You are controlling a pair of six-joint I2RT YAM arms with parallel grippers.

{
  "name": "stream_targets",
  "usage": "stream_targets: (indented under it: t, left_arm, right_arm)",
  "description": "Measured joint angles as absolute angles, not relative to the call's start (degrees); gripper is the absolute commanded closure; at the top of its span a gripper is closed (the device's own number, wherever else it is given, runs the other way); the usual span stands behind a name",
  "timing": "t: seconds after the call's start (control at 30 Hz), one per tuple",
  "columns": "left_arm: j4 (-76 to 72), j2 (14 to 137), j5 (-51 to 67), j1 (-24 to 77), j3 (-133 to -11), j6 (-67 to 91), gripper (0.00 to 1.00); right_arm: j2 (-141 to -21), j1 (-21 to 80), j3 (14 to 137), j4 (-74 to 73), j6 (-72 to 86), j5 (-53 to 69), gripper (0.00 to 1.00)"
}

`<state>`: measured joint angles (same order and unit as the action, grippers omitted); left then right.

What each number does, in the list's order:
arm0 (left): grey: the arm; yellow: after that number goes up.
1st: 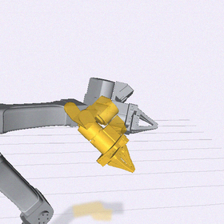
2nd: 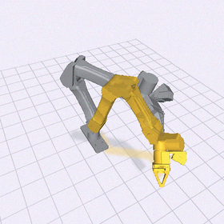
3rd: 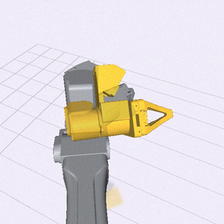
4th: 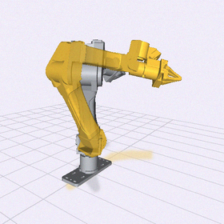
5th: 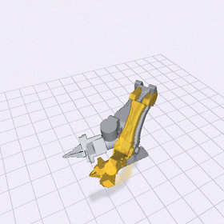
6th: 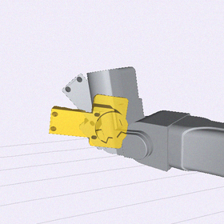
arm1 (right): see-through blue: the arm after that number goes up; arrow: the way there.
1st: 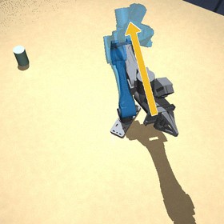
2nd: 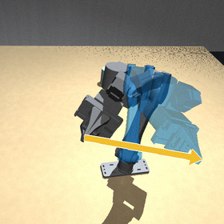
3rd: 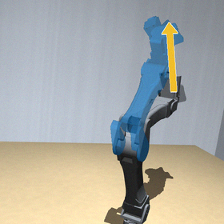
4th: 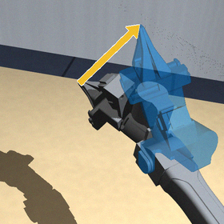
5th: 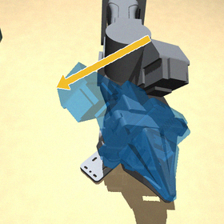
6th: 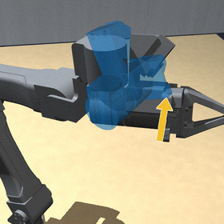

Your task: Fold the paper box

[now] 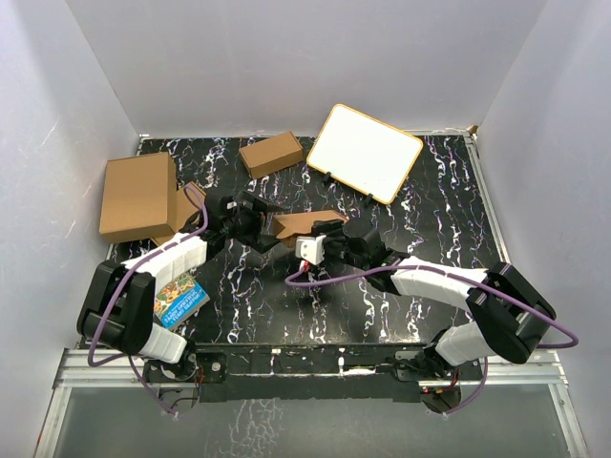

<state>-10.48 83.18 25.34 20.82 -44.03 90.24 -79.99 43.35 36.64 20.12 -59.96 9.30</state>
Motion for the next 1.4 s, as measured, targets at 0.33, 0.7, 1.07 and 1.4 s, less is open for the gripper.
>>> stream_targets:
  t: [0.33, 0.7, 1.07, 1.4]
  left_arm:
    - [-3.7, 73.9, 20.9, 19.0, -44.0, 82.1, 0.05]
    - [1.3, 61.3, 13.9, 18.5, -44.5, 59.6, 0.05]
    - [-2.8, 56.8, 16.4, 18.5, -40.7, 46.2, 0.05]
    - [-6.0, 56.8, 19.8, 18.5, -34.2, 46.0, 0.05]
  right_arm:
    - [-79.9, 38.5, 40.3, 12.6, -50.4, 14.8, 0.60]
    - [-79.9, 25.5, 50.0, 3.6, -27.9, 33.4, 0.60]
    - [-84.1, 15.6, 51.0, 5.5, 5.5, 55.0, 0.61]
    - [-90.7, 14.5, 40.3, 22.8, 33.6, 59.5, 0.60]
